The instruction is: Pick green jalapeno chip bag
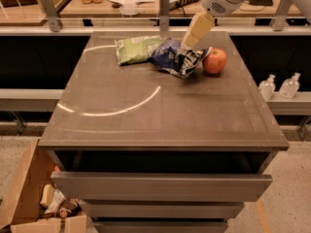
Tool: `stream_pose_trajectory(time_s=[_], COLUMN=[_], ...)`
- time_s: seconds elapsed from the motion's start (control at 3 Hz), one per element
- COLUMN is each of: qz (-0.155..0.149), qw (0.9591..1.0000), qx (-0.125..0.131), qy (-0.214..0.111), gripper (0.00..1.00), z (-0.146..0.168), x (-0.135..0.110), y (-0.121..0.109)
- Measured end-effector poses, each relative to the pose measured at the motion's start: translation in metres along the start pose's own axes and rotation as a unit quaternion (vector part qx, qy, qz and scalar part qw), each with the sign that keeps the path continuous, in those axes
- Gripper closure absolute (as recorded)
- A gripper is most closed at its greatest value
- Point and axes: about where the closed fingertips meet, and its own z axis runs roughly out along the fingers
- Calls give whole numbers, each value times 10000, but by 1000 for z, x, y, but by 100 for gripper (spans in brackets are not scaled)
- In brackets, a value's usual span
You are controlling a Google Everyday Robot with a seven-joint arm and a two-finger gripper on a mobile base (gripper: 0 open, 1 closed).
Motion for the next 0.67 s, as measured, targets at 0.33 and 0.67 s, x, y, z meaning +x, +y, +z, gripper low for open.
stream_pose_trajectory(time_s=[0.33,0.67], qz=[295,363], qw=[9995,9988], qx=[76,76], qy=[-116,-329], gripper=[0,0], z=[29,57], x=[-6,-23], y=[-6,-14])
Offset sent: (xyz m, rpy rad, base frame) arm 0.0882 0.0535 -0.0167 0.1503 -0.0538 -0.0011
